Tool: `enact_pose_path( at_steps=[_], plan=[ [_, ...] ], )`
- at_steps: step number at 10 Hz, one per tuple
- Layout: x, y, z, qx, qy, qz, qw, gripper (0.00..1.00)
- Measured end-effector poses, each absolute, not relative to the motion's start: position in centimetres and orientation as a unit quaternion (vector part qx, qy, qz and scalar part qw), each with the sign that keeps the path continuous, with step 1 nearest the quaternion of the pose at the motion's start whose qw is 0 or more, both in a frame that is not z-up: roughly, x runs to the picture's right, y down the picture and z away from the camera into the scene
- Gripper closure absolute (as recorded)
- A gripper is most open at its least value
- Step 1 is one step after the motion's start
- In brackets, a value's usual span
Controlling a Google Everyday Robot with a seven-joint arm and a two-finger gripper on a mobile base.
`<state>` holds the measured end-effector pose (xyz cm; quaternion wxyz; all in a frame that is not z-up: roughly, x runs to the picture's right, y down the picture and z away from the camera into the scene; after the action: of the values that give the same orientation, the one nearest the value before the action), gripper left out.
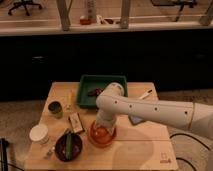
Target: Place apple in red bowl
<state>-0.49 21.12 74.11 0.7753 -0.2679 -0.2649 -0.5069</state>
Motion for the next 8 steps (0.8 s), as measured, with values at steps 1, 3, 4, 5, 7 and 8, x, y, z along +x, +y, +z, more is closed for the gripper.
enact_pose_path(
  at_steps=[1, 3, 4, 5, 7, 8],
  plan=[
    [-0.5, 21.0, 74.2, -0.267, -0.265, -0.508, 0.775, 0.2],
    [-0.8, 20.5, 74.3, -0.265, -0.265, -0.51, 0.774, 0.2],
    [-0.7, 20.3, 74.3, -0.264, -0.264, -0.51, 0.774, 0.2],
    [-0.7, 20.0, 74.3, -0.264, -0.262, -0.511, 0.775, 0.2],
    [-0.6, 19.5, 74.2, -0.264, -0.26, -0.513, 0.774, 0.2],
    [-0.7, 19.3, 74.2, -0.263, -0.26, -0.514, 0.774, 0.2]
  ],
)
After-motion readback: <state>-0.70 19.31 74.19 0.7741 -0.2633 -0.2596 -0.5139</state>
